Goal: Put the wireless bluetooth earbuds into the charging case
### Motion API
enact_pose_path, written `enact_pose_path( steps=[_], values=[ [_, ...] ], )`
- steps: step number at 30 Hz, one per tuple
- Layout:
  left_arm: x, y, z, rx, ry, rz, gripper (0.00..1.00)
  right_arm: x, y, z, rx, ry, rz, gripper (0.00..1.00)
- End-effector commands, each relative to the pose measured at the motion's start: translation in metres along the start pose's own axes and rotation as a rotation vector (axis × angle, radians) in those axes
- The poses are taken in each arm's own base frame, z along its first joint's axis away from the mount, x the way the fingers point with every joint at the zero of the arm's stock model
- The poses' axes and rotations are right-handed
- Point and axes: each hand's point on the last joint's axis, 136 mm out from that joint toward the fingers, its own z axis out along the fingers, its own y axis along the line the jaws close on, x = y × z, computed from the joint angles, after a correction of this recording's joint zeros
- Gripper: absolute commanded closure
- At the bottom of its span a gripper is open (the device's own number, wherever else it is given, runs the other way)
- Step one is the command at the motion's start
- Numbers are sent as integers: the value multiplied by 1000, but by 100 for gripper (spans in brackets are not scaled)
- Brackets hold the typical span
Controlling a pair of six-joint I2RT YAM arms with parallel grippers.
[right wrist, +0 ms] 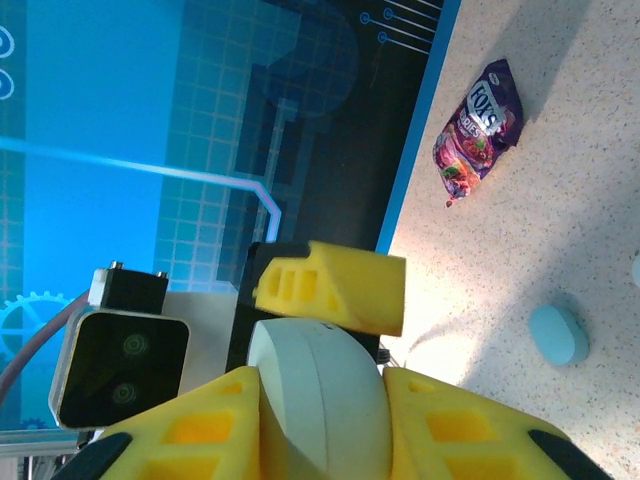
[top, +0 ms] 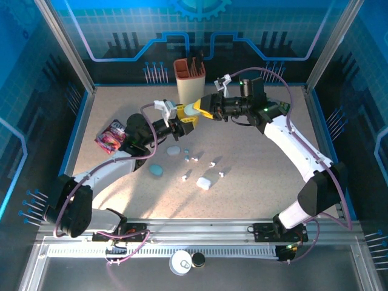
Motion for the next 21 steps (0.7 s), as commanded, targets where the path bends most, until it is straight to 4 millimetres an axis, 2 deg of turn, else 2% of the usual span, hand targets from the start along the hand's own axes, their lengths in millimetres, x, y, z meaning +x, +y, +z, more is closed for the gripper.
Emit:
enact_pose_path(
  steps=[1, 4, 7, 9, 14, 21],
  values=[
    [-3, -5, -1, 8, 1, 11, 39, -2, 5, -9, -15, -34, -48, 85],
    [5, -4, -3, -5, 26, 6, 18, -10, -16, -11, 20, -72, -42, 85],
    [20, -3, -10, -34, 79, -9, 3, -20, -65, -18, 111, -126, 10, 85],
    [30, -2, -19, -65, 119, -21, 1, -26, -103, -24, 188, -160, 44, 85],
    [54, 9, -44, -219, 224, -98, 1, -35, -178, -30, 340, -172, 88, 85],
    [101, 43, -90, -571, 440, -308, 1, -39, -250, -14, 433, -117, 140, 84]
  ],
)
